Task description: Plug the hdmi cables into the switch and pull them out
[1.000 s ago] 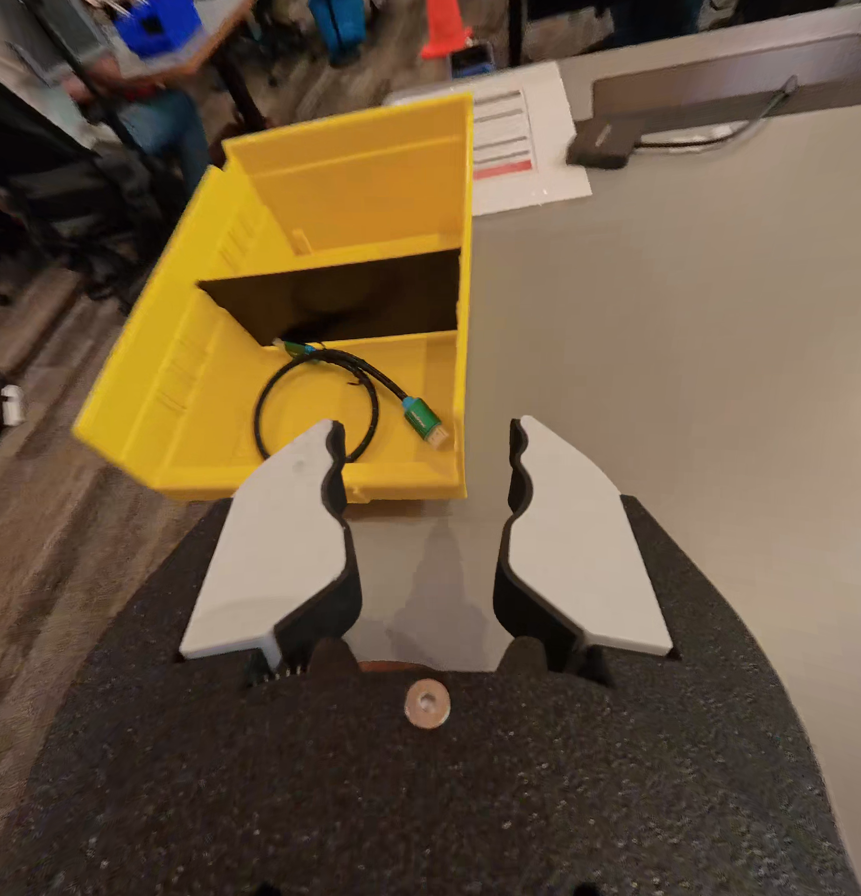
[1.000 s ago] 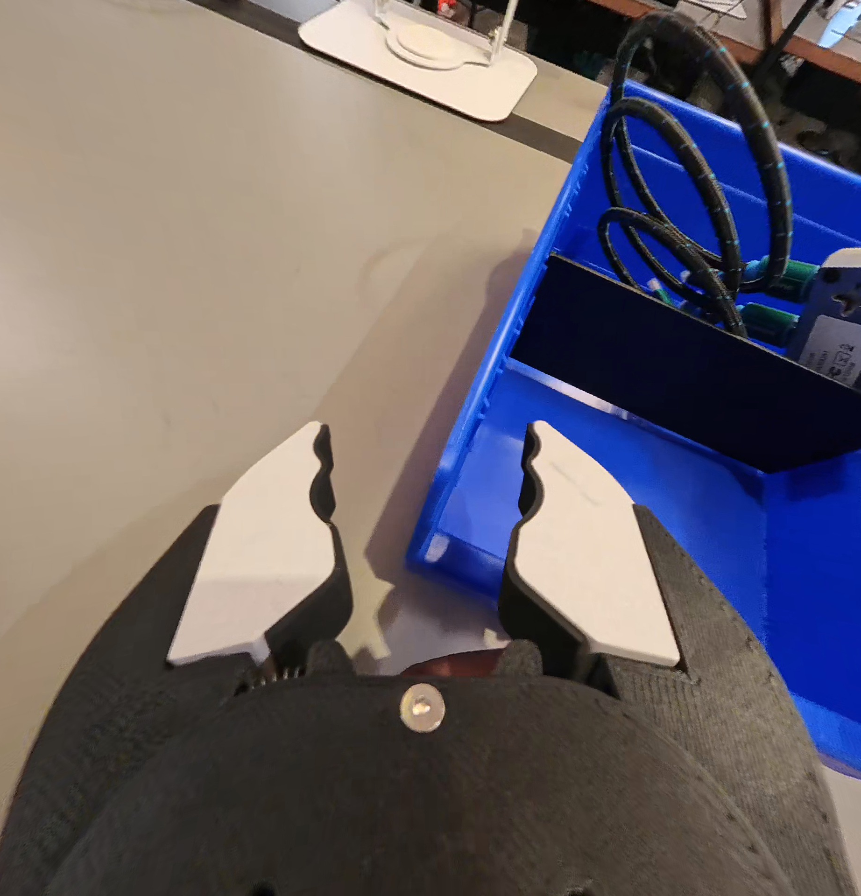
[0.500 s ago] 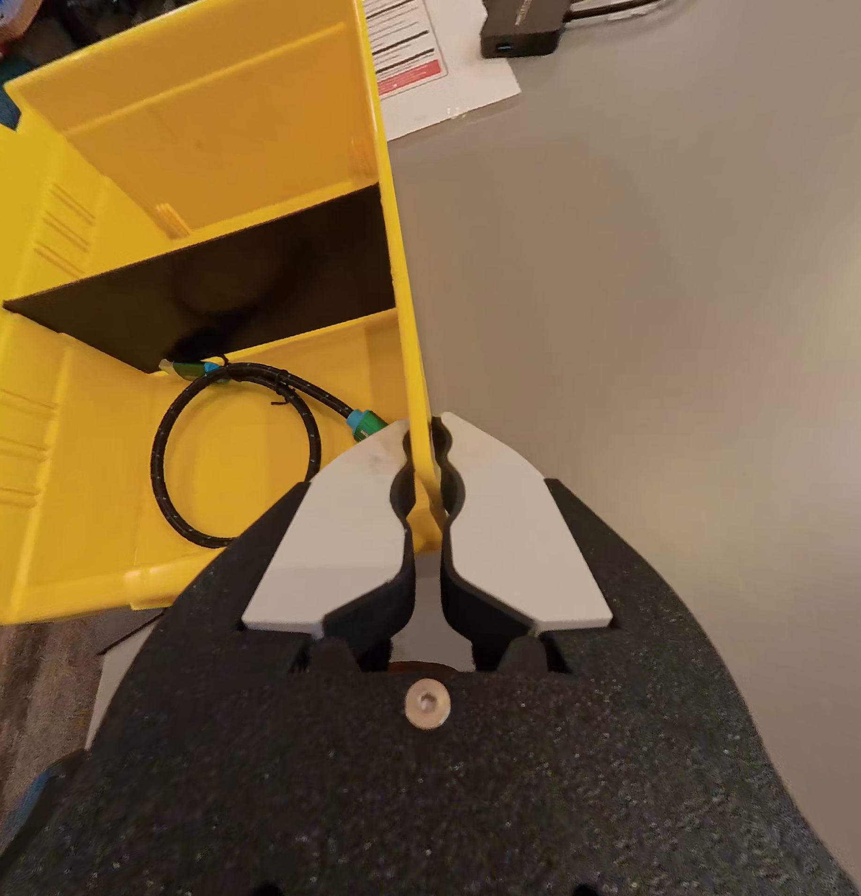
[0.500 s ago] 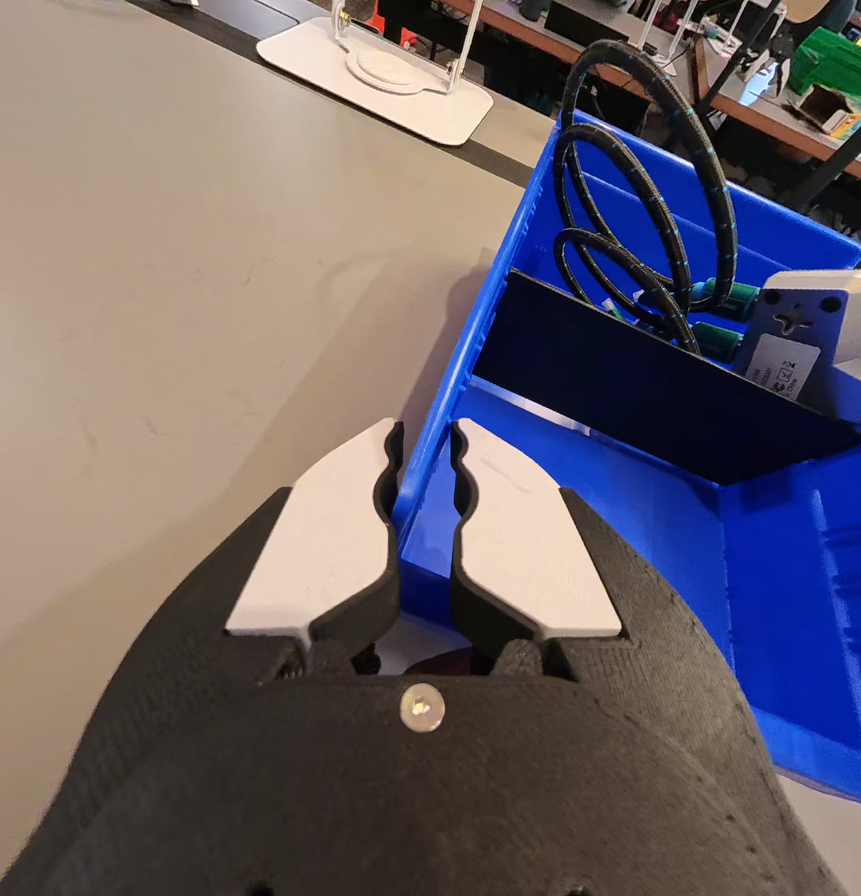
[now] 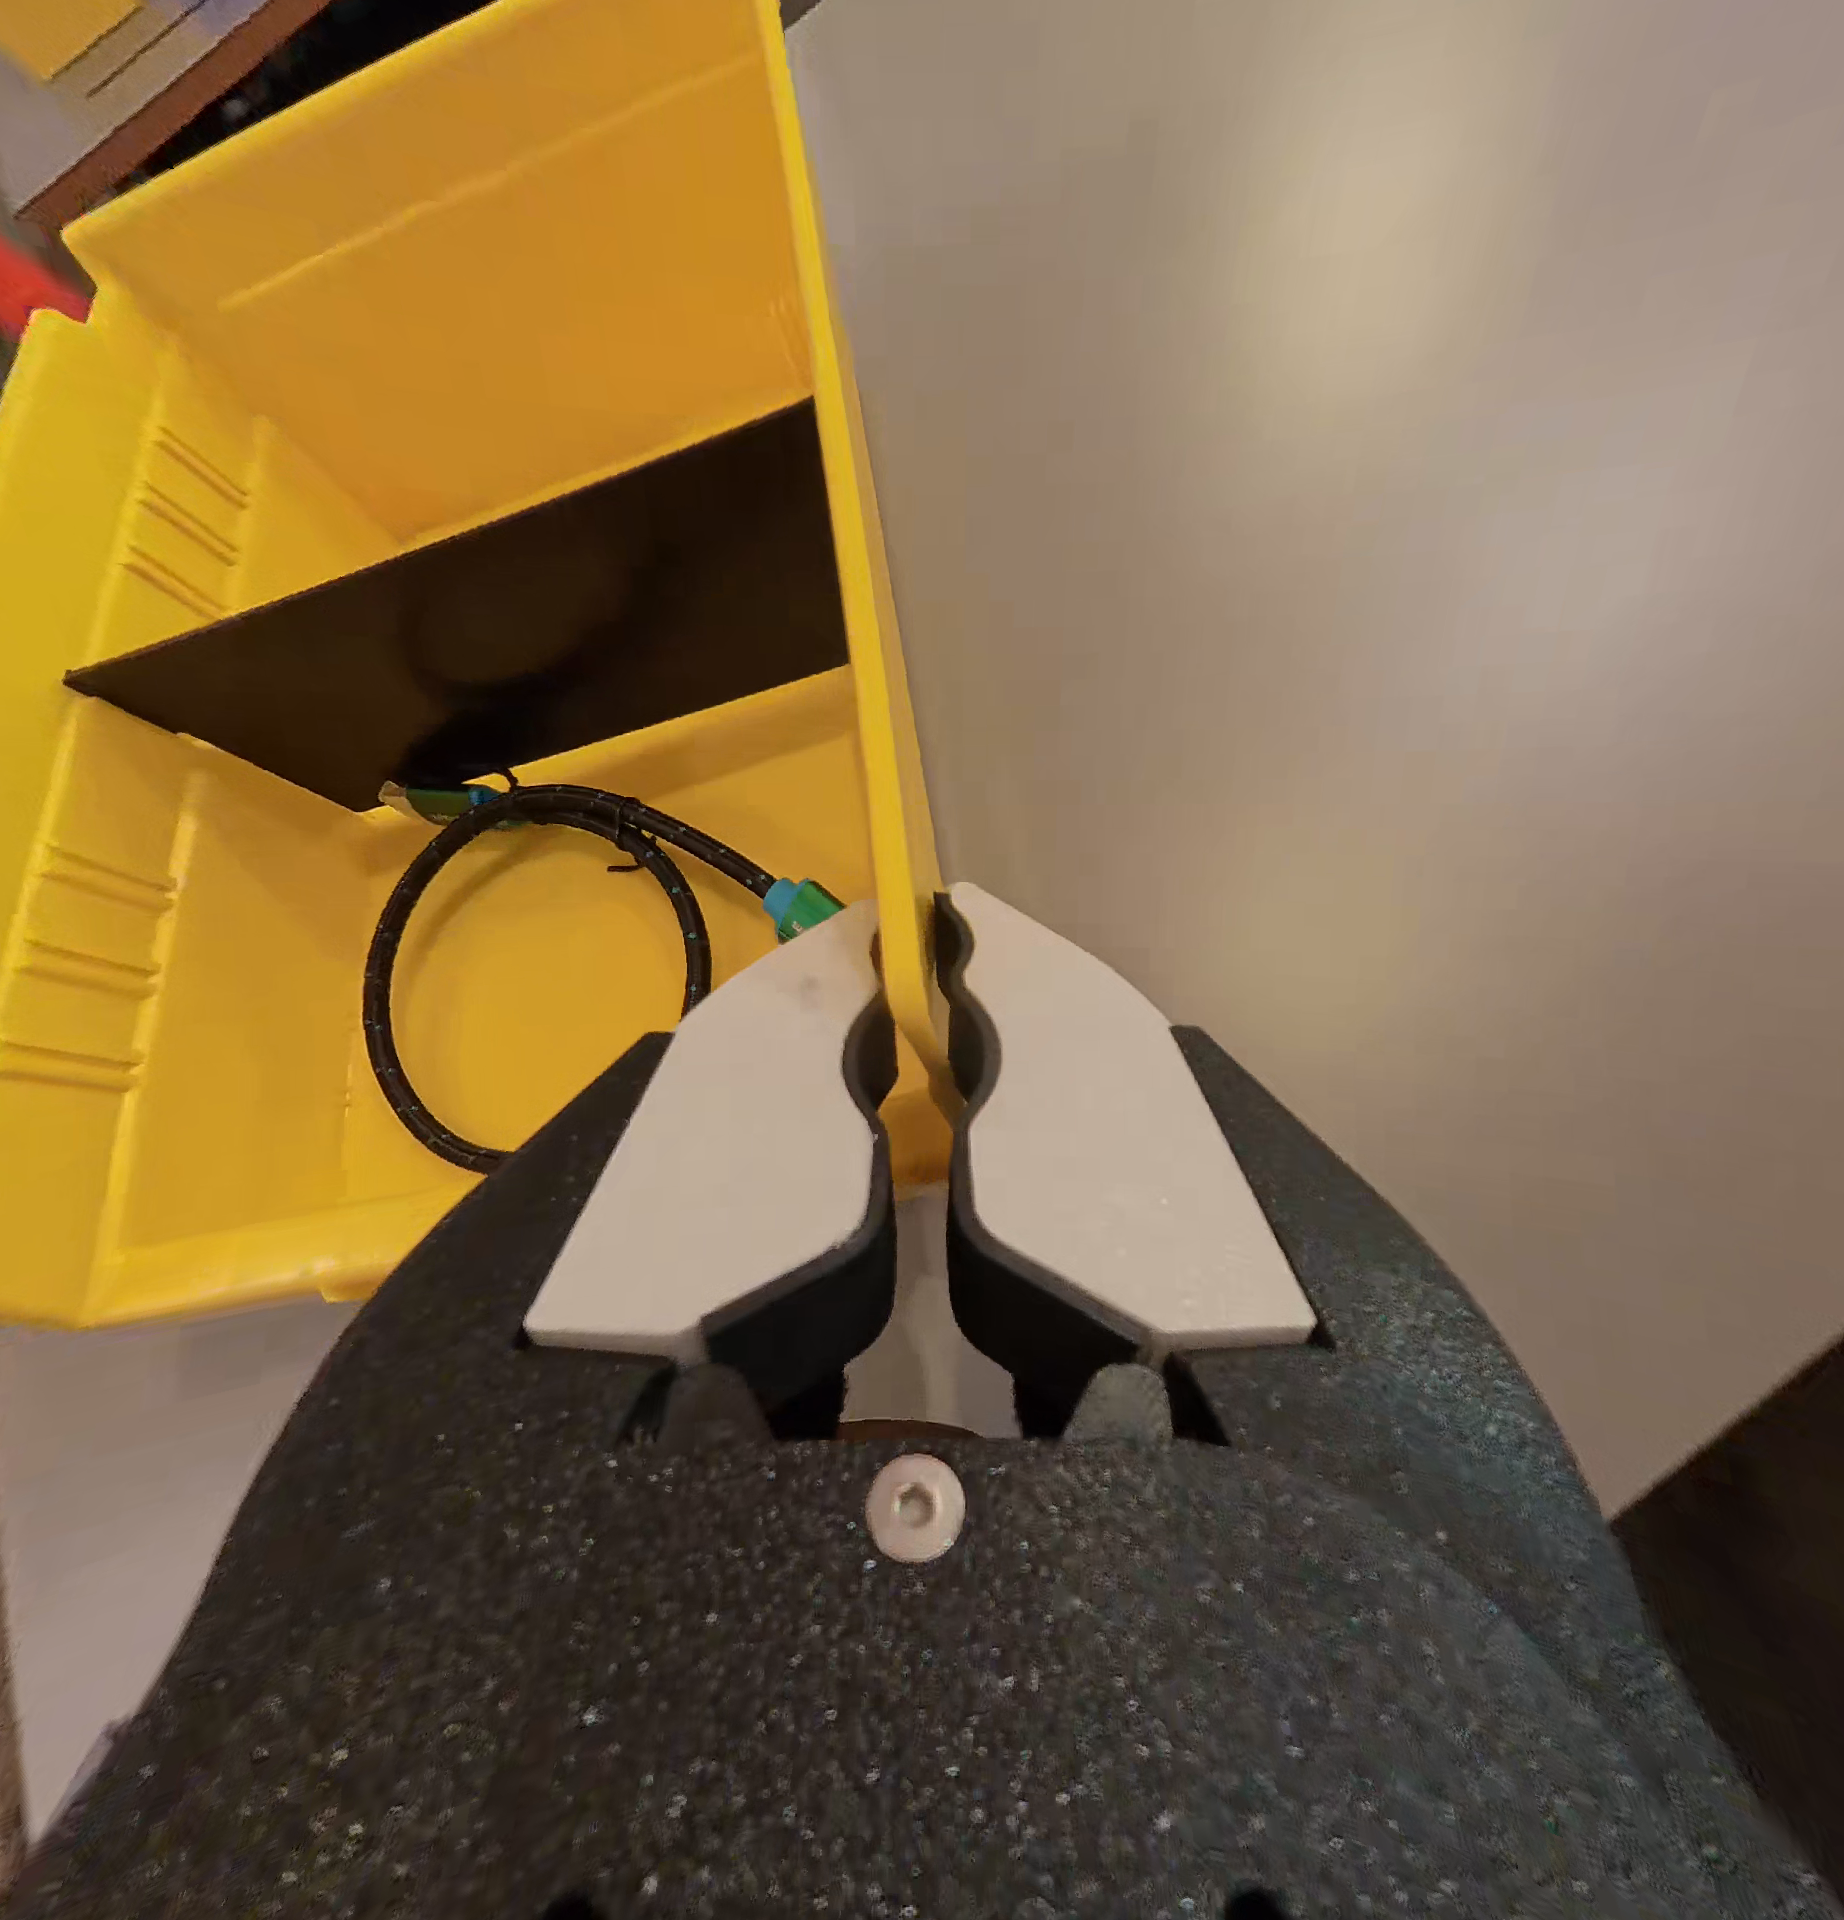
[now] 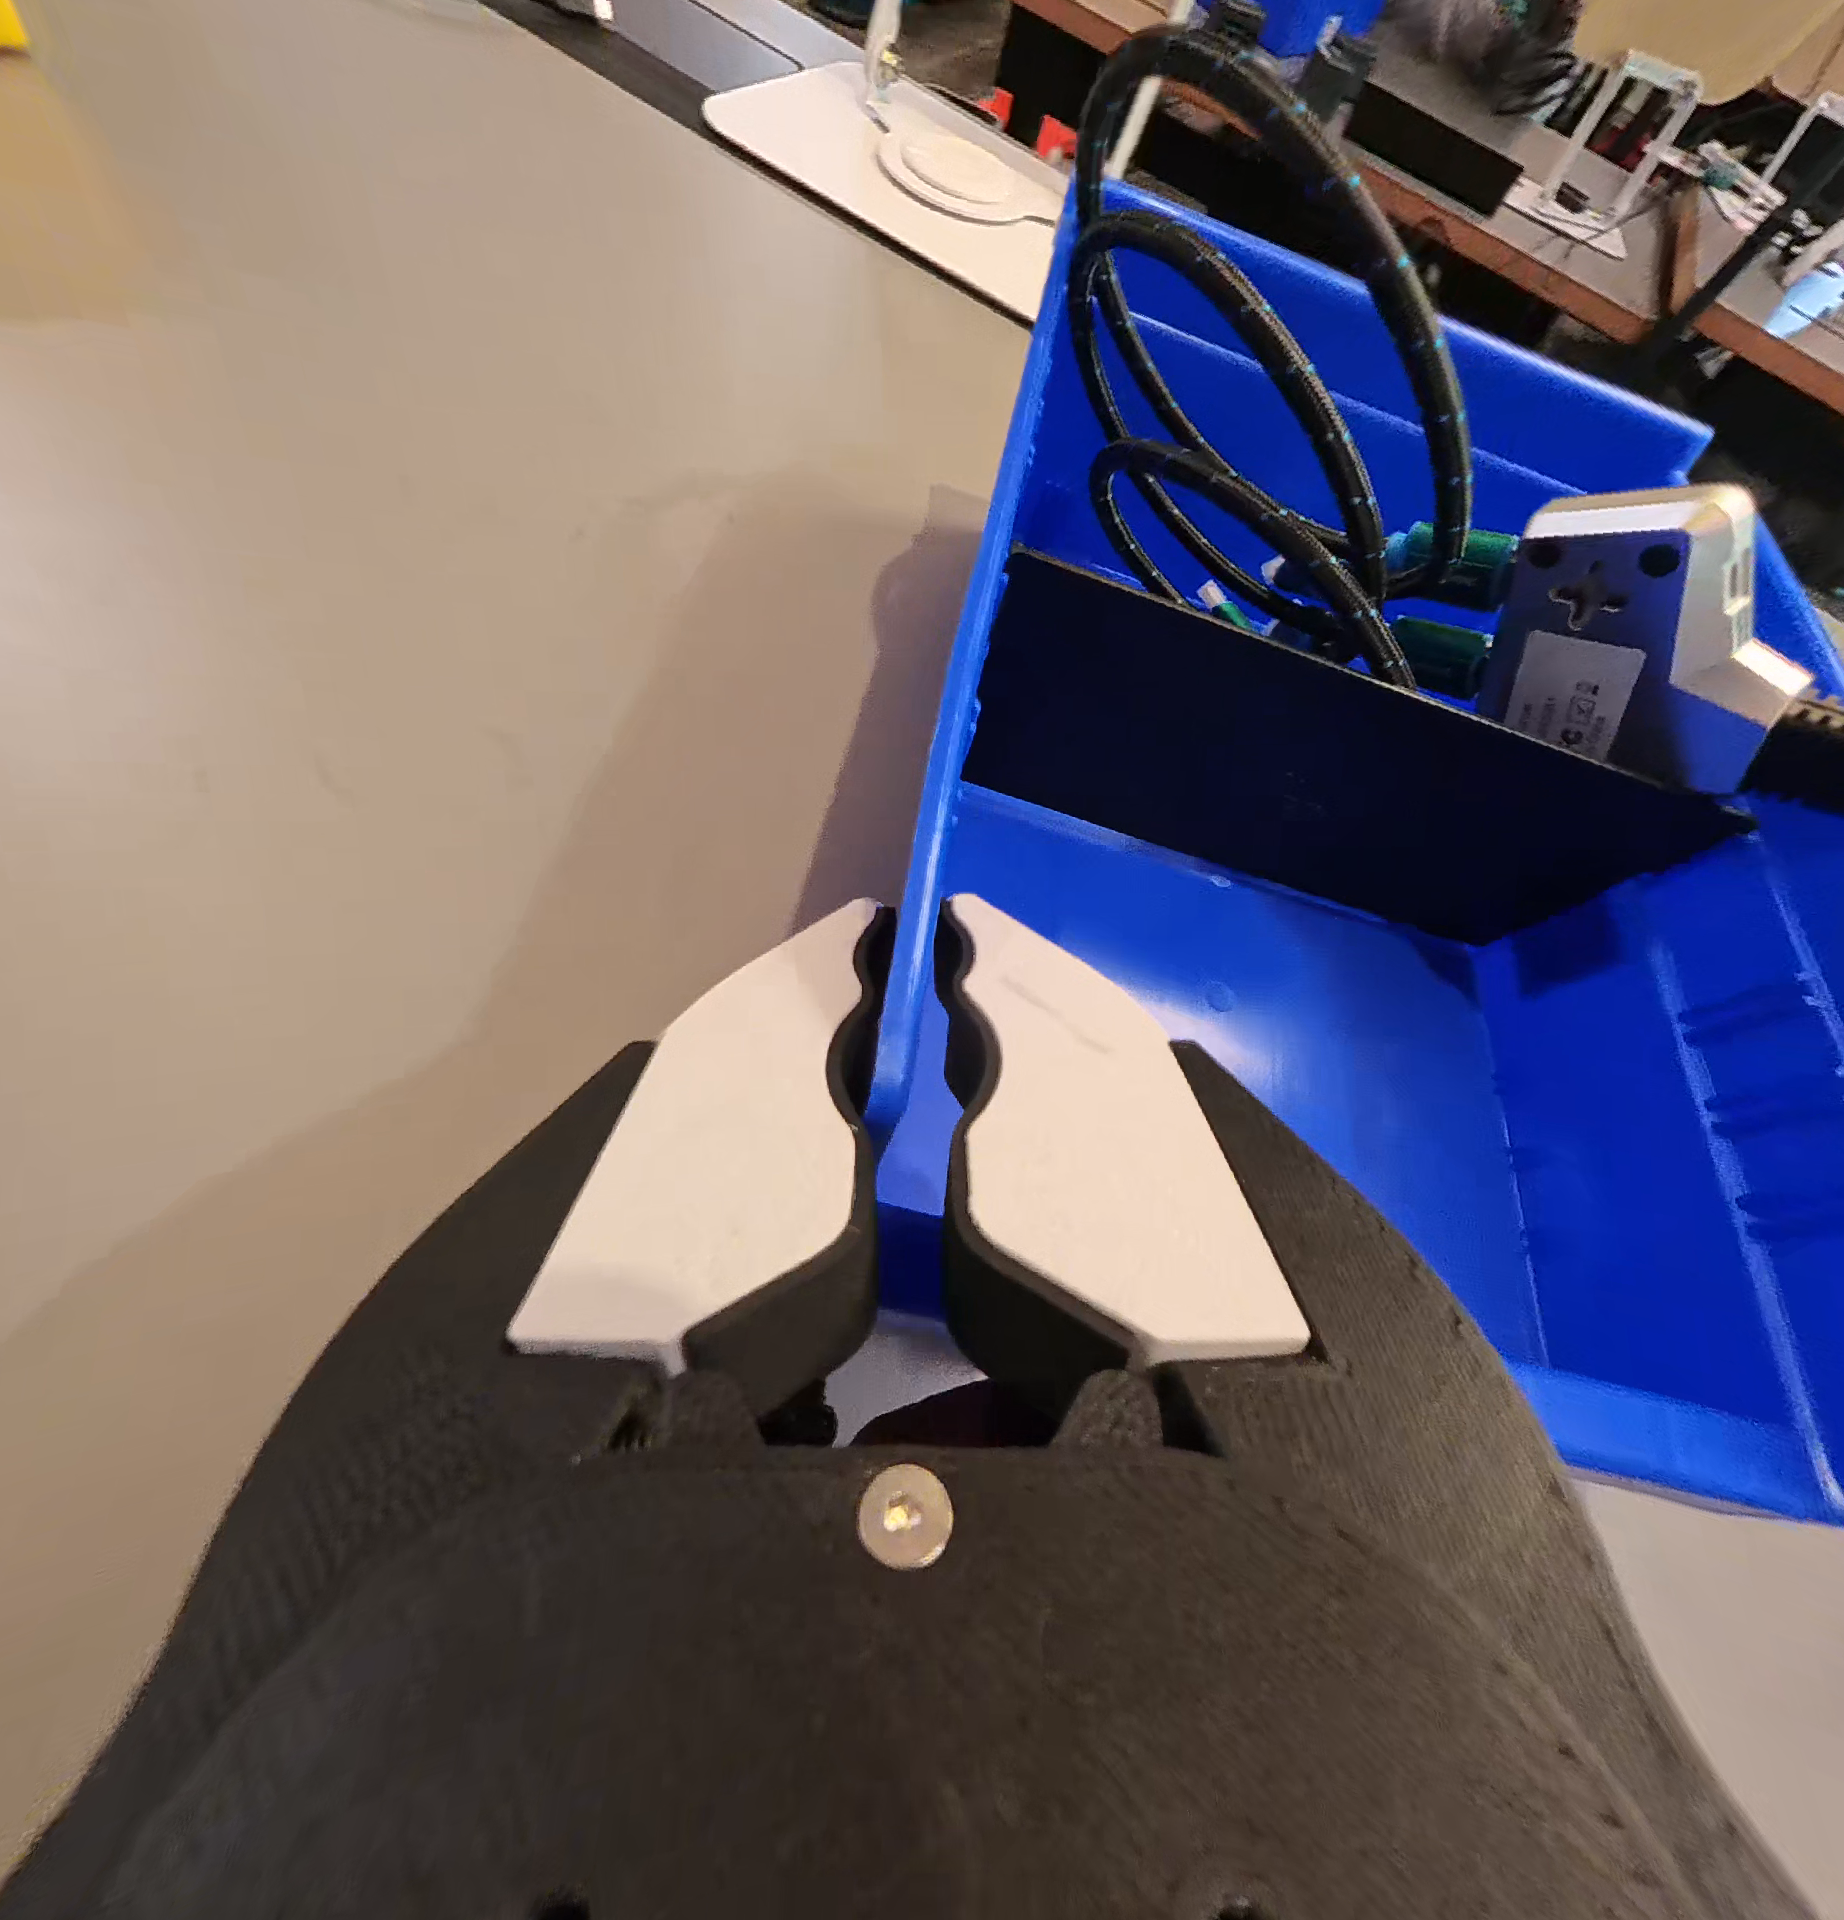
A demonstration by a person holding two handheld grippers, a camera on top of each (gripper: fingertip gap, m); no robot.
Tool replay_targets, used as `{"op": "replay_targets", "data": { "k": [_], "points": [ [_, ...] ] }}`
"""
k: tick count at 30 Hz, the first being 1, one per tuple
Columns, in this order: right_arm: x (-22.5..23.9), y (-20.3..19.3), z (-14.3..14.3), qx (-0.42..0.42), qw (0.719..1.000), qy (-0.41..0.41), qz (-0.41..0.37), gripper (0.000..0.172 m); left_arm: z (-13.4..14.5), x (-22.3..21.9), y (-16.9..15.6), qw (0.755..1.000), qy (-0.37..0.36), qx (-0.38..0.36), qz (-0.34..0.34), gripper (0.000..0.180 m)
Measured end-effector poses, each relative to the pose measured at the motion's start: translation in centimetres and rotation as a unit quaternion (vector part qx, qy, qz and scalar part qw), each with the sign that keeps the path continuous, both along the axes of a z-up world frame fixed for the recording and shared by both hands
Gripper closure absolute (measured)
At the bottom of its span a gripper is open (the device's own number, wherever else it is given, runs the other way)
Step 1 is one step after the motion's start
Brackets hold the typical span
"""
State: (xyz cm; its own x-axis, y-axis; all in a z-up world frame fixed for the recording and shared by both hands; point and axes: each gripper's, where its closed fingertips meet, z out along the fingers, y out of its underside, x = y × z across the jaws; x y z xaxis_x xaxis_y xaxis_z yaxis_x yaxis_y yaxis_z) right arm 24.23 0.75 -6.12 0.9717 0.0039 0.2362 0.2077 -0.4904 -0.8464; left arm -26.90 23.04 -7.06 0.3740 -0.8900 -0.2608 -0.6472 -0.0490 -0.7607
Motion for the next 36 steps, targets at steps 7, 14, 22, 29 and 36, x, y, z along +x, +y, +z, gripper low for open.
{"op": "replay_targets", "data": {
  "k": [7,14,22,29,36],
  "points": [
    [0.0,0.7,0.0,-0.002,0.996,0.005,0.092,0.165,0.0,3.3,-5.0,0.983,-0.025,-0.025,-0.178,0.177],
    [-1.2,3.0,-0.1,-0.002,0.979,0.001,0.202,0.166,0.0,5.2,-10.2,0.943,-0.047,-0.063,-0.325,0.178],
    [-4.3,6.6,-0.2,-0.007,0.941,0.005,0.337,0.166,0.1,5.8,-15.4,0.895,-0.051,-0.112,-0.429,0.178],
    [-8.6,9.0,-0.2,-0.013,0.907,0.012,0.421,0.166,0.1,7.6,-18.9,0.876,-0.062,-0.122,-0.462,0.177],
    [-10.4,10.4,0.9,0.011,0.909,0.013,0.416,0.159,0.2,9.6,-20.9,0.874,-0.066,-0.119,-0.467,0.177]
  ]
}}
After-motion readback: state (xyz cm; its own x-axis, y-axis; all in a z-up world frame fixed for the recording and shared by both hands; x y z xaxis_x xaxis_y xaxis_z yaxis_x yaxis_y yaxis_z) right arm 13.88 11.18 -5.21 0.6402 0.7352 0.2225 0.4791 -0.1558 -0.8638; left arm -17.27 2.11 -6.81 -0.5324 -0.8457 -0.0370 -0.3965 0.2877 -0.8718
